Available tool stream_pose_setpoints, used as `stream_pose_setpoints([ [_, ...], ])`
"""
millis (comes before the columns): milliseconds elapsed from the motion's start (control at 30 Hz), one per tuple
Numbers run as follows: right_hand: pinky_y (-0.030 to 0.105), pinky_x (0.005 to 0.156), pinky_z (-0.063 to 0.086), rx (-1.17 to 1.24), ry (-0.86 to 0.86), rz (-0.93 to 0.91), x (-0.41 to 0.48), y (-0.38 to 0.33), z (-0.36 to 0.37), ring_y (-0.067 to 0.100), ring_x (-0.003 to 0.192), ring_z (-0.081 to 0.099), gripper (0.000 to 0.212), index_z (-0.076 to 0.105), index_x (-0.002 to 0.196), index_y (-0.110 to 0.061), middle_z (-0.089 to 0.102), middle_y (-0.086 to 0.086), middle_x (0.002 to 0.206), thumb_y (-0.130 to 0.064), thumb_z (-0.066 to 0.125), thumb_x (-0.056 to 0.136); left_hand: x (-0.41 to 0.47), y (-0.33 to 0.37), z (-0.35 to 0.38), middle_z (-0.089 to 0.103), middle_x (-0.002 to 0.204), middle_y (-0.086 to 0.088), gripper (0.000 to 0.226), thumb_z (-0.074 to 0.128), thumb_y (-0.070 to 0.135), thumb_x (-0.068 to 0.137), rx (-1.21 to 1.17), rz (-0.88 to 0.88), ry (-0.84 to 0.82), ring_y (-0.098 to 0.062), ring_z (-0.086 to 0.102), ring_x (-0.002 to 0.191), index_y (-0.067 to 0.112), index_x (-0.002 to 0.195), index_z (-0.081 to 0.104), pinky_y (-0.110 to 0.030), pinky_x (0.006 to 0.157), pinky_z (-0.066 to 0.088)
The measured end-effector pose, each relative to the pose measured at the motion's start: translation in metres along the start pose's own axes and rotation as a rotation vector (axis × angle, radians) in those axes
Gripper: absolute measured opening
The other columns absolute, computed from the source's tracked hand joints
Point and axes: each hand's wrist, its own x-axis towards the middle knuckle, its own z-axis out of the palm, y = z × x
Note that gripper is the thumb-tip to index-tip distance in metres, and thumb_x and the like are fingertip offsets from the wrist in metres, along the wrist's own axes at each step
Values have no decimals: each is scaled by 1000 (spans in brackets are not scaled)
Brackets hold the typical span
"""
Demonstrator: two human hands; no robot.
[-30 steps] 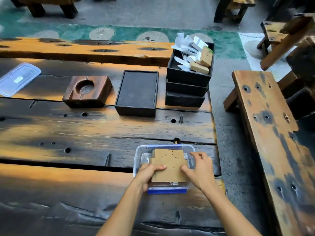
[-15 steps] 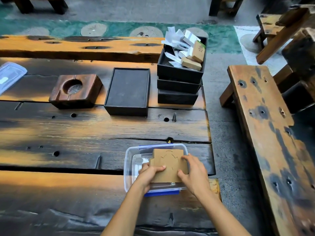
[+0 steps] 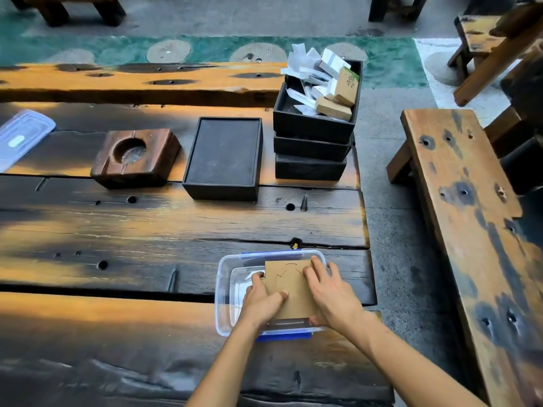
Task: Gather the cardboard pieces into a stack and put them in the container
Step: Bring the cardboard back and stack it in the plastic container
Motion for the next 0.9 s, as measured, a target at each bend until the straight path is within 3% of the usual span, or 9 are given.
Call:
stream_pose_setpoints([
  [67, 46, 90, 57, -29, 10, -5, 2, -1, 1, 42, 140, 24, 102, 23, 146, -10, 7, 16, 163, -45, 84, 72, -1, 2, 3, 57, 137, -4, 79, 69, 35, 85, 21, 22, 33, -27, 59, 120, 29, 148, 22, -39, 102, 49],
  [133, 46, 93, 56, -46, 16, -10, 2, -2, 4, 44, 142, 22, 102, 20, 147, -10, 4, 17, 165, -46, 82, 74, -3, 5, 5, 57, 138, -7, 82, 66, 35, 86, 37, 42, 32, -28, 59, 119, 36, 149, 14, -38, 101, 47],
  [267, 44, 91, 58, -34, 55, -40, -1, -1, 9, 43, 137, 29, 100, 20, 150, -13, -3, 20, 165, -42, 80, 76, -5, 5, 7, 51, 140, -9, 60, 66, 32, 89, 34, 44, 58, -29, 56, 122, 32, 136, 29, -38, 105, 45],
  [367, 42, 89, 58, -21, 82, -64, -4, 5, 9, 38, 131, 36, 94, 21, 150, -16, -6, 17, 165, -38, 78, 79, -4, 5, 8, 58, 133, -4, 48, 66, 26, 90, -19, 46, 61, -25, 59, 114, 32, 125, 33, -39, 101, 50],
  [600, 40, 74, 59, -89, 70, -31, 6, -1, 12, 37, 119, 38, 103, 19, 146, -15, 16, 13, 157, -45, 84, 72, -3, 9, 8, 63, 120, 1, 52, 75, 29, 82, -76, 24, 65, -22, 62, 108, 31, 119, 39, -42, 98, 53],
  [733, 38, 80, 58, -76, 73, -22, 11, -2, 17, 38, 121, 36, 96, 17, 147, -15, 14, 15, 160, -48, 78, 80, 2, 12, 7, 67, 119, 0, 49, 76, 26, 83, -18, 56, 104, -22, 64, 106, 28, 118, 42, -40, 95, 54],
  [800, 37, 81, 57, -69, 72, -15, 10, 0, 16, 37, 122, 35, 98, 18, 147, -18, 12, 12, 162, -55, 76, 78, 5, 11, 4, 67, 125, 0, 57, 76, 31, 84, 8, 64, 92, -23, 63, 110, 29, 130, 42, -39, 98, 53],
  [900, 41, 88, 55, 15, 61, -8, 3, 3, 14, 36, 130, 32, 100, 23, 148, -27, 9, 6, 165, -79, 61, 71, 4, 5, 1, 59, 140, 0, 94, 74, 50, 82, 181, 116, 70, -28, 60, 122, 38, 153, 15, -39, 102, 49],
])
